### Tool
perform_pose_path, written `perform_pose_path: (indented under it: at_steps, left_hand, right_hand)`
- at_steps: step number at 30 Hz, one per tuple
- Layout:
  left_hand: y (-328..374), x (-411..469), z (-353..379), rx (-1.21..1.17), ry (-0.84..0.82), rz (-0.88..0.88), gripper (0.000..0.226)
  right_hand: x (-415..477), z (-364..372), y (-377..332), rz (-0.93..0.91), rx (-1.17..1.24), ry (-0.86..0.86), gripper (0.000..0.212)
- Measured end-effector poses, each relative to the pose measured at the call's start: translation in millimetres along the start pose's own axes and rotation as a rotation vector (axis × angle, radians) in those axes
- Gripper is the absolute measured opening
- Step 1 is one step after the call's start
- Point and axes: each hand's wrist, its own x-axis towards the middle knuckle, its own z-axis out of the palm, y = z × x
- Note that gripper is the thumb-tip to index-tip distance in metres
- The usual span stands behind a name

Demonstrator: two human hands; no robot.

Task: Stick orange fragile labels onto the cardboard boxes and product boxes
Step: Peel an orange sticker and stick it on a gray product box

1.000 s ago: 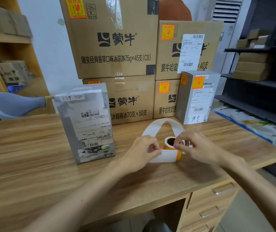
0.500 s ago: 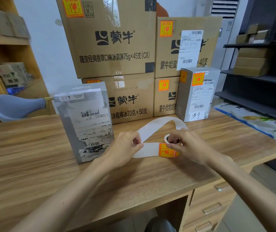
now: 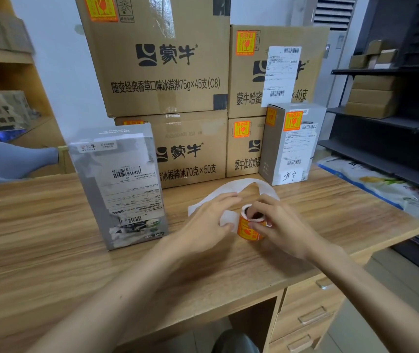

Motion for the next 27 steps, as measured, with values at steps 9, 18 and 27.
perform_pose_path:
  at_steps: [9, 18, 27]
  left_hand:
    - [-12, -6, 9, -0.149, 0.100, -0.049, 0.019]
    - [-13, -10, 2, -0.229, 0.058, -0.058, 0.009]
    - [-15, -16, 5, -0.392, 0.027, -0.062, 0.020]
  right_hand:
    - [0, 4, -1, -0.035, 0.017, 0.041, 0.010]
    - [-7, 16, -9, 0.016, -0.113, 0.168, 0.017]
    - [-25, 37, -24, 0.072, -0.087, 0.216, 0.014]
